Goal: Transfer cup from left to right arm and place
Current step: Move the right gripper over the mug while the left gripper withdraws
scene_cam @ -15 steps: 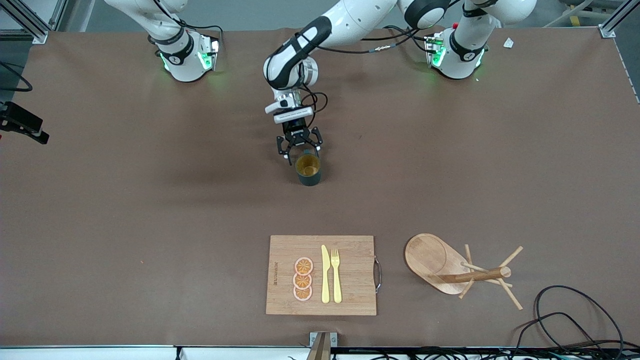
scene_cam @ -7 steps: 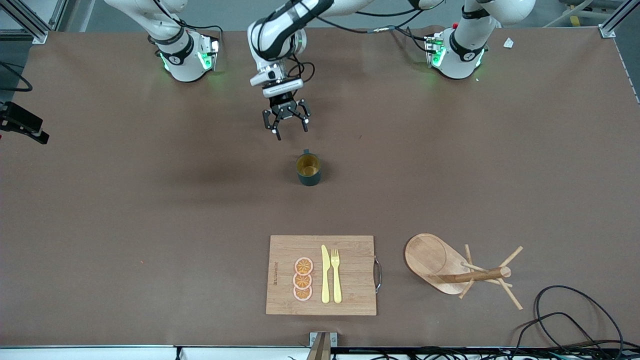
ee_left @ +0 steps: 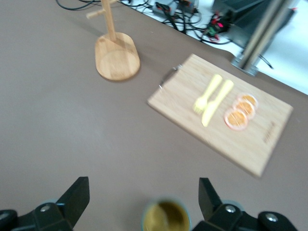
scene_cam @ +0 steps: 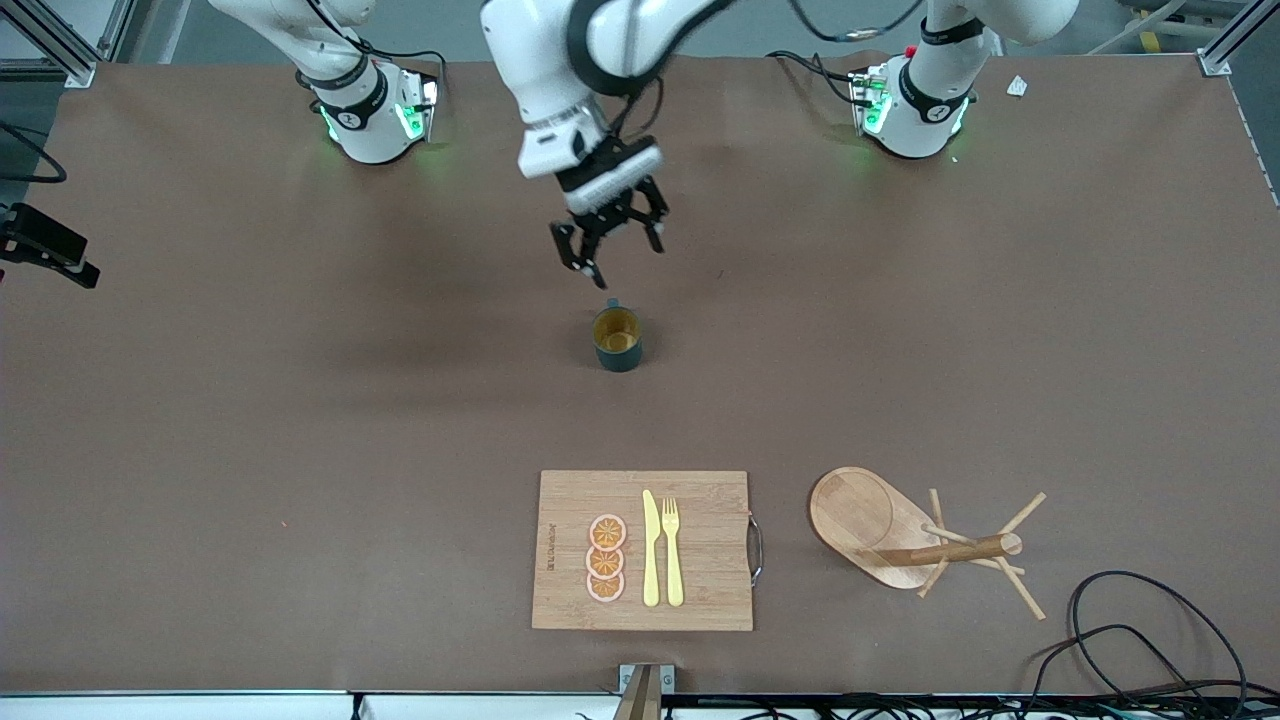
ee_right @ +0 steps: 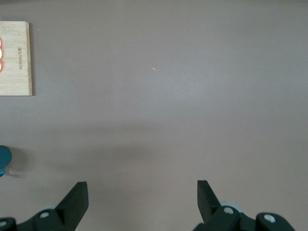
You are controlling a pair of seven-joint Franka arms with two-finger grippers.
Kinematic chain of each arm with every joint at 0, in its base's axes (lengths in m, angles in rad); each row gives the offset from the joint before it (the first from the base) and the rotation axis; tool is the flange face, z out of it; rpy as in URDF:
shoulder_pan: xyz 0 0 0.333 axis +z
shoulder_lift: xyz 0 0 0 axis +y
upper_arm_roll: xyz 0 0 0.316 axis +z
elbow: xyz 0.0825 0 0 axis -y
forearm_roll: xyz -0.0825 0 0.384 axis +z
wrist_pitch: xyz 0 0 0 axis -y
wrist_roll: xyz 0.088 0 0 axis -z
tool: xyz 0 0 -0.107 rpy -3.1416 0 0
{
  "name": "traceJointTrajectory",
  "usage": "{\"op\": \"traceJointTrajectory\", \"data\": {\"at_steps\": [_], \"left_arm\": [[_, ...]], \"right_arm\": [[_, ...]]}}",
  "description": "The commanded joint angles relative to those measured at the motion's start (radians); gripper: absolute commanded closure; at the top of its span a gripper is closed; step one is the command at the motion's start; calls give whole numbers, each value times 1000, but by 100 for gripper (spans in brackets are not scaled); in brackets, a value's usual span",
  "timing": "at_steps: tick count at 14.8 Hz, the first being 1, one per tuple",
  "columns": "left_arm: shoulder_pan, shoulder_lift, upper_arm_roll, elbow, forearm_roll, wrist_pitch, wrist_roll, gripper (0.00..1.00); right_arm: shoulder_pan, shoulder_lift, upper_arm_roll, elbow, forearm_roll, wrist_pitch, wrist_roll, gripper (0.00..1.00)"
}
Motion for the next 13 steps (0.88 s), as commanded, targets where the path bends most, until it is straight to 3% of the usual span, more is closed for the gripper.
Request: {"op": "traceJointTrajectory", "data": {"at_steps": [1, 5, 10, 13], "left_arm": [[162, -72, -11, 17, -171, 9, 246, 0], [423, -154, -12, 50, -417, 6, 567, 0], [615, -259, -11, 51, -537, -112, 955, 0], [754, -347, -9, 41, -655, -142, 1225, 0]], "right_arm": [[-1, 6, 2, 15, 18, -38, 3, 0], [0, -1, 2, -14, 75, -45, 57, 0], [25, -29, 6, -80, 90, -2, 75, 3], [88, -79, 8, -172, 92, 65, 193, 3]]}}
